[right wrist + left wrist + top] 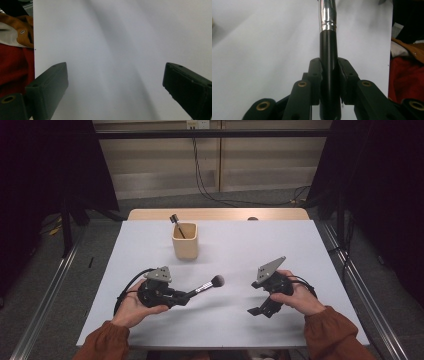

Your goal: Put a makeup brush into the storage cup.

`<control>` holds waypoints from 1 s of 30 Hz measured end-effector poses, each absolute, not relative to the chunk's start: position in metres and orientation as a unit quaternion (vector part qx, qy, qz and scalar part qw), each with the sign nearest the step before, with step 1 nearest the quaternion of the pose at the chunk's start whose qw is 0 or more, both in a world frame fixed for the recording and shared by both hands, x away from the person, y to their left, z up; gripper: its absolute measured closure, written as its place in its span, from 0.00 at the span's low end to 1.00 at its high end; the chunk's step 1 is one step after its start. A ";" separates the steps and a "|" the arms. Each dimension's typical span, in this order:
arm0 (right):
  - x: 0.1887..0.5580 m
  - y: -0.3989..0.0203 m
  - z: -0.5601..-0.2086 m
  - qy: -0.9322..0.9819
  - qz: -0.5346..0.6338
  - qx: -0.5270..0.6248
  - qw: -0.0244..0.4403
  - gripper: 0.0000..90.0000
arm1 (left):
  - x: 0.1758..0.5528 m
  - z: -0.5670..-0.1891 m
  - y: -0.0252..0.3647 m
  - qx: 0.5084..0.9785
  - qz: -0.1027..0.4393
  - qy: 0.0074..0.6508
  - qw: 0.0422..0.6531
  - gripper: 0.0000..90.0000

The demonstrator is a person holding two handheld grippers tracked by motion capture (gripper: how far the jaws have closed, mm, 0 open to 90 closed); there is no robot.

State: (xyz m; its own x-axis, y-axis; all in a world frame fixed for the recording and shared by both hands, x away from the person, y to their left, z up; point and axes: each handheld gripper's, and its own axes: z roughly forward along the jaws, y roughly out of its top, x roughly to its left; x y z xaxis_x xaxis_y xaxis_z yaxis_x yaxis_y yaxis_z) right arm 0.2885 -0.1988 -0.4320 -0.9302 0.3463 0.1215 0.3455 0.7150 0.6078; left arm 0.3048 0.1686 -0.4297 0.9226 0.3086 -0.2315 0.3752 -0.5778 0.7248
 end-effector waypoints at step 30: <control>0.282 -0.194 -0.447 0.871 0.444 0.205 0.046 0.05 | 0.297 -0.431 0.170 0.818 0.024 0.194 0.541 0.83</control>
State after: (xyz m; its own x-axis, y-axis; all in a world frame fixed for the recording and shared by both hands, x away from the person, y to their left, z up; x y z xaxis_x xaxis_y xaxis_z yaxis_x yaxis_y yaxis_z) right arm 0.2818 -0.1944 -0.4472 -0.9115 0.3984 0.1019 0.3162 0.5207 0.7930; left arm 0.2974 0.1703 -0.4306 0.9236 0.3433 -0.1708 0.2915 -0.3393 0.8944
